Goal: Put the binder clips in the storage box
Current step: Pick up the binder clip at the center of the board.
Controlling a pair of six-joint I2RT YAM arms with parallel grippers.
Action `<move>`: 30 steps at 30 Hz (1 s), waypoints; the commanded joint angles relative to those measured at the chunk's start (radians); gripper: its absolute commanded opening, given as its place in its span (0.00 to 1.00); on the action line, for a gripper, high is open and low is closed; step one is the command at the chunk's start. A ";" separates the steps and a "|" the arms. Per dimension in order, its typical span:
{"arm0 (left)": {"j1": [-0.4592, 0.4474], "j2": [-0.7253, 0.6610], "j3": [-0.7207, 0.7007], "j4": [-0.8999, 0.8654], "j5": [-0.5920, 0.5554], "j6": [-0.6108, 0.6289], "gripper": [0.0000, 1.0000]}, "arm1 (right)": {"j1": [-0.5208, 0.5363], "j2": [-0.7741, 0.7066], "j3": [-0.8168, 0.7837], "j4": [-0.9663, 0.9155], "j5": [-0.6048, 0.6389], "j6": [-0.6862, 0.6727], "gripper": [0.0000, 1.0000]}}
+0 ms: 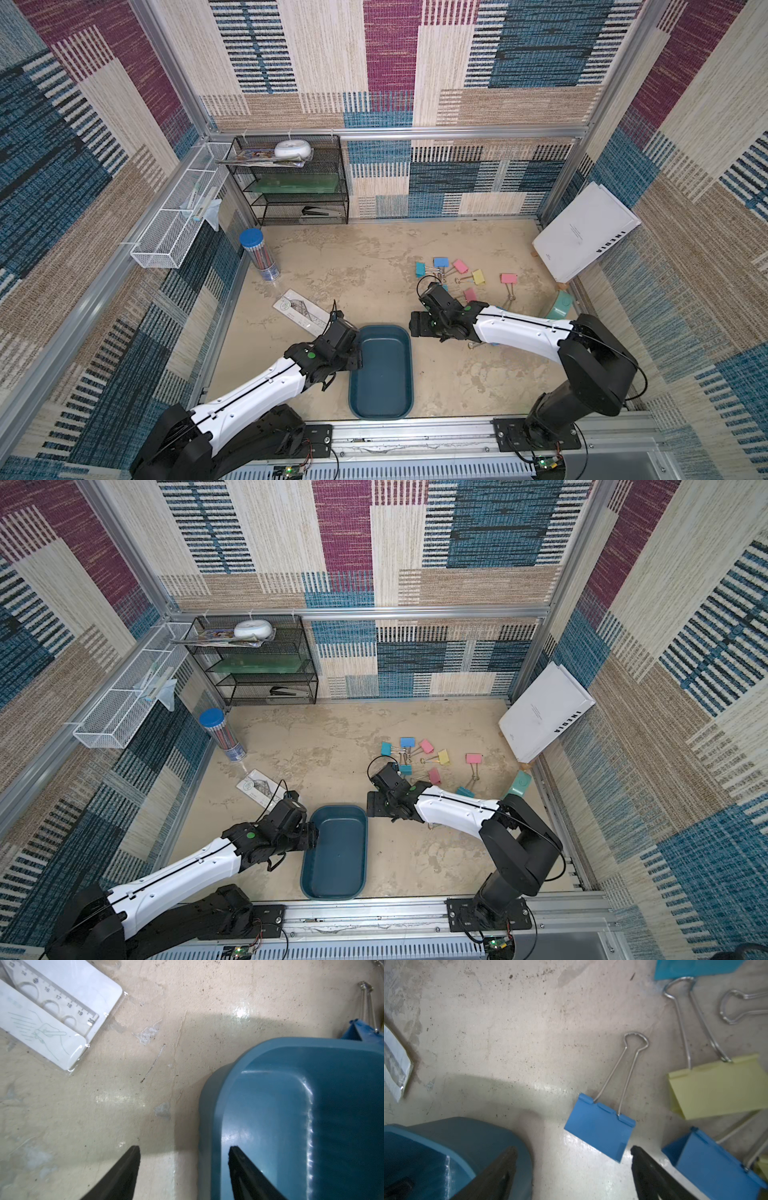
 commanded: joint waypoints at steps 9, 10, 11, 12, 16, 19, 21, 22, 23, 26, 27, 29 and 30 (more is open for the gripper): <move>0.007 -0.041 -0.001 -0.043 -0.015 0.021 0.72 | -0.011 0.028 -0.028 -0.035 -0.040 0.015 0.88; 0.008 -0.040 -0.002 -0.040 -0.014 0.021 0.72 | -0.011 0.025 -0.039 -0.021 -0.046 0.020 0.88; 0.010 -0.037 -0.004 -0.036 -0.013 0.020 0.72 | -0.011 0.028 -0.039 -0.017 -0.047 0.021 0.88; 0.011 -0.034 -0.004 -0.031 -0.010 0.021 0.72 | -0.011 0.039 -0.035 -0.017 -0.050 0.022 0.88; 0.014 -0.022 -0.002 -0.029 -0.012 0.026 0.72 | -0.010 0.090 0.009 -0.019 -0.057 0.020 0.86; 0.016 -0.024 -0.004 -0.036 -0.014 0.029 0.72 | -0.008 0.108 0.036 -0.024 -0.055 0.024 0.83; 0.018 -0.032 -0.006 -0.042 -0.017 0.032 0.72 | -0.008 0.124 0.044 -0.032 -0.050 0.026 0.79; 0.019 -0.036 -0.007 -0.043 -0.016 0.032 0.72 | -0.008 0.132 0.042 -0.030 -0.052 0.026 0.78; 0.020 -0.042 -0.007 -0.046 -0.016 0.033 0.72 | -0.008 0.139 0.040 -0.032 -0.051 0.026 0.76; 0.024 -0.056 -0.013 -0.048 -0.015 0.036 0.72 | -0.008 0.166 0.037 -0.037 -0.041 0.026 0.72; 0.025 -0.060 -0.014 -0.049 -0.017 0.035 0.71 | -0.008 0.173 0.038 -0.043 -0.025 0.026 0.71; 0.029 -0.061 -0.020 -0.043 -0.011 0.039 0.71 | -0.008 0.192 0.050 -0.052 -0.012 0.019 0.66; 0.030 -0.061 -0.022 -0.043 -0.010 0.039 0.71 | -0.008 0.203 0.060 -0.059 -0.005 0.015 0.65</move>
